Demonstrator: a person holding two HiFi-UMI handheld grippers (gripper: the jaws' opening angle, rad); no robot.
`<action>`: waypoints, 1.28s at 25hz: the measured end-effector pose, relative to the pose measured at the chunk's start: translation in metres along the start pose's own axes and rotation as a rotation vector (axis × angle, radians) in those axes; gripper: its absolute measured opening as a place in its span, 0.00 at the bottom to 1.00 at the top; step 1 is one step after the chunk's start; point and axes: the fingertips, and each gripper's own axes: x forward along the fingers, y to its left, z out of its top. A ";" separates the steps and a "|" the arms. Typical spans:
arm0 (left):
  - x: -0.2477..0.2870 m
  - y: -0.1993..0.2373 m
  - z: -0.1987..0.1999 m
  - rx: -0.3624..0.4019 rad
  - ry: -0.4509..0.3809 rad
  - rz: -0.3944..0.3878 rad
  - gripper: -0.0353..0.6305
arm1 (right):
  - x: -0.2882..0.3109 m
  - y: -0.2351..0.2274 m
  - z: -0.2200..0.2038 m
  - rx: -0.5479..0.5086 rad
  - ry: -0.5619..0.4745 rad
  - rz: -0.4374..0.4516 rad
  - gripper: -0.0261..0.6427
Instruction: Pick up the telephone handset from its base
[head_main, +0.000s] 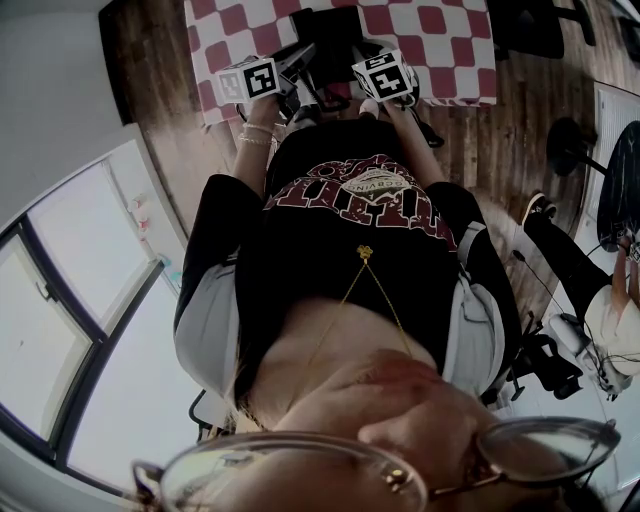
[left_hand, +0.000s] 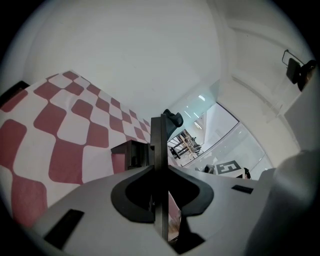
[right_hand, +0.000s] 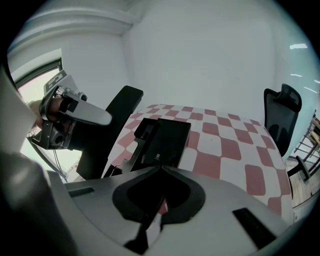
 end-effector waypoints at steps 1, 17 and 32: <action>-0.003 -0.002 0.004 0.003 -0.008 -0.005 0.18 | 0.000 0.000 0.000 0.000 0.000 -0.001 0.07; -0.031 -0.009 0.035 -0.021 -0.096 -0.049 0.18 | 0.000 -0.001 0.000 0.002 -0.001 -0.002 0.07; -0.077 -0.026 0.080 0.015 -0.215 -0.049 0.18 | 0.000 0.000 0.002 -0.008 -0.002 -0.003 0.07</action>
